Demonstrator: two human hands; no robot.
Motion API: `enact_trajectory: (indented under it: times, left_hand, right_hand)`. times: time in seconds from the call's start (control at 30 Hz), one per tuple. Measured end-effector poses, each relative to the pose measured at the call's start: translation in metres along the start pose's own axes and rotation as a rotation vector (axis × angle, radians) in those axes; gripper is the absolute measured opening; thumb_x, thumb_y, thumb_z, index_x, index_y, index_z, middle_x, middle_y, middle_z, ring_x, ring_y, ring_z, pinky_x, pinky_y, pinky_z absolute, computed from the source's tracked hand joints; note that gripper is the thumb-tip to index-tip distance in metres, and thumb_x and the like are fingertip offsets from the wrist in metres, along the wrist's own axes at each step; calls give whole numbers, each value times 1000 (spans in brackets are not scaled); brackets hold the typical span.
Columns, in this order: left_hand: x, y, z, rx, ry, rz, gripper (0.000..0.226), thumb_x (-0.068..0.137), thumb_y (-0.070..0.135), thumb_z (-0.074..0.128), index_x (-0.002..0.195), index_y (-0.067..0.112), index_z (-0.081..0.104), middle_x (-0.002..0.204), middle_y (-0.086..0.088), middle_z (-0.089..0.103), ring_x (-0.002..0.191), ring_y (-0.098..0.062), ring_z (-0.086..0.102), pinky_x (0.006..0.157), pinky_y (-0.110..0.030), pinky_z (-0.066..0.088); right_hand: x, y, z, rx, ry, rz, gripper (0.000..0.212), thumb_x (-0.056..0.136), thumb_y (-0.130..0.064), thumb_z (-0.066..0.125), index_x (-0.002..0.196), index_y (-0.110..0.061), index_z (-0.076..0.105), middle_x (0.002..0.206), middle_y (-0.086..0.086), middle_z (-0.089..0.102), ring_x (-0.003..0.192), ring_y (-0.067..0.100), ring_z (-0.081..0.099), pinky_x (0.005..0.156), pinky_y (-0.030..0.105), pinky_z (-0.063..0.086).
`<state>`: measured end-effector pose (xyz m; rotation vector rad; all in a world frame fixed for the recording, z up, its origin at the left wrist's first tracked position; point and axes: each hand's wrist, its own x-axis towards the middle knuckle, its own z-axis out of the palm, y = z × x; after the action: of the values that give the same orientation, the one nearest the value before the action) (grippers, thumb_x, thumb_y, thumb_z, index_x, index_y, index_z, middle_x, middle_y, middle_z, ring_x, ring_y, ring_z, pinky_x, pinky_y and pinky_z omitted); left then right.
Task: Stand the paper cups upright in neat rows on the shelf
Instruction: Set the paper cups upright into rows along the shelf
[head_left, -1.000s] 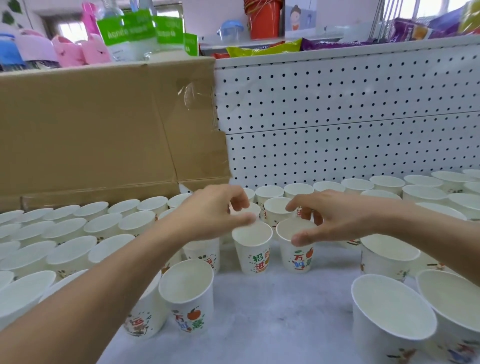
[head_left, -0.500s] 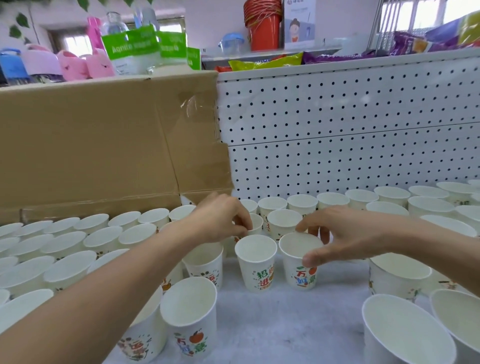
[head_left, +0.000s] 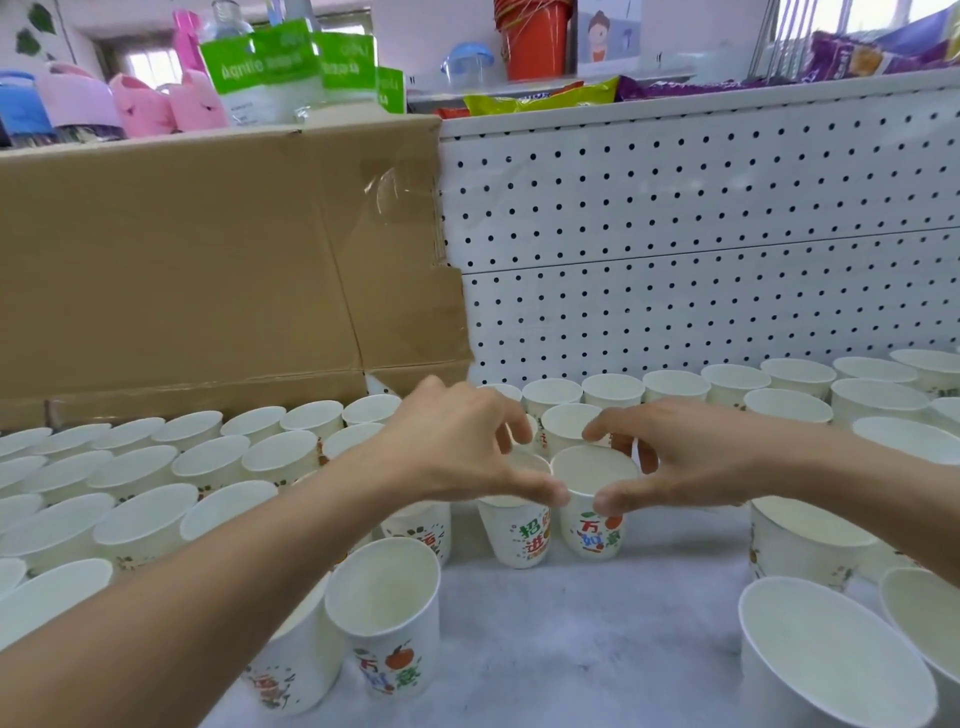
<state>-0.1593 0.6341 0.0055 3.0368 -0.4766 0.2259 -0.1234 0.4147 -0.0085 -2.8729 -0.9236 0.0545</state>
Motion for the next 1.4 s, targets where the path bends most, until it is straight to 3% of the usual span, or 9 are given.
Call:
enact_trajectory:
  times: [0.13, 0.3, 0.5, 0.6, 1.03, 1.13, 1.23, 1.33, 1.4]
  left_hand:
    - [2, -2, 5, 24, -32, 7, 58, 62, 74, 68, 107, 37, 58, 103, 20, 63, 88, -1, 55, 86, -30, 39]
    - [-1, -11, -3, -47, -113, 38, 43, 68, 51, 79, 106, 37, 67, 103, 19, 64, 98, -1, 53, 84, -28, 34]
    - [-6, -14, 2, -137, -90, 49, 19, 70, 41, 81, 85, 32, 74, 83, 17, 69, 84, 2, 59, 77, -25, 48]
    - [-6, -12, 6, -167, -68, 54, 13, 71, 38, 80, 80, 33, 72, 73, 14, 68, 72, 0, 61, 69, -33, 55]
    - [-10, -11, 4, -133, -30, 71, 24, 68, 46, 80, 85, 32, 70, 73, 16, 67, 73, 0, 62, 72, -37, 56]
    - [-17, -5, -8, -178, 72, 77, 25, 73, 51, 74, 90, 33, 71, 78, 17, 67, 78, 1, 62, 74, -37, 55]
    - [-36, 20, -11, -344, 211, 117, 36, 78, 56, 65, 108, 35, 66, 95, 19, 66, 92, 4, 59, 82, -31, 52]
    - [-62, 56, 5, -566, 232, 190, 55, 78, 69, 54, 126, 41, 54, 119, 25, 58, 107, 9, 53, 88, -22, 46]
    - [-76, 81, 21, -680, 227, 224, 64, 76, 74, 52, 132, 43, 47, 128, 29, 50, 112, 12, 48, 89, -17, 43]
  right_hand:
    - [1, -4, 3, -36, 19, 30, 75, 74, -77, 54, 133, -35, 35, 111, -19, 49, 90, 3, 47, 76, 24, 35]
    - [3, -7, 3, -44, 22, 29, 55, 75, -71, 58, 108, -34, 33, 101, -18, 49, 83, 4, 50, 73, 29, 41]
    - [3, -8, 4, -57, 30, 53, 66, 74, -72, 58, 121, -31, 35, 113, -13, 53, 89, 10, 50, 74, 31, 40]
    - [4, -10, 5, -65, 30, 58, 69, 72, -75, 57, 121, -32, 34, 113, -13, 55, 90, 11, 51, 74, 32, 40]
    - [-8, -17, -3, 2, 51, 69, 65, 77, -67, 59, 130, -34, 42, 125, -14, 51, 104, 7, 50, 92, 32, 44]
    - [-25, -22, -16, 77, 120, 48, 53, 82, -56, 62, 129, -34, 49, 114, -21, 52, 96, -1, 52, 81, 21, 44]
    - [-50, -25, -23, 232, 217, 26, 42, 82, -52, 65, 121, -38, 59, 99, -27, 55, 90, -10, 54, 81, 18, 47]
    - [-79, -23, -13, 291, 340, -7, 44, 77, -60, 58, 117, -41, 60, 111, -24, 58, 107, -2, 54, 95, 33, 47]
    - [-100, -19, -3, 306, 423, -16, 43, 80, -58, 57, 118, -39, 59, 122, -19, 55, 114, 0, 51, 100, 29, 41]
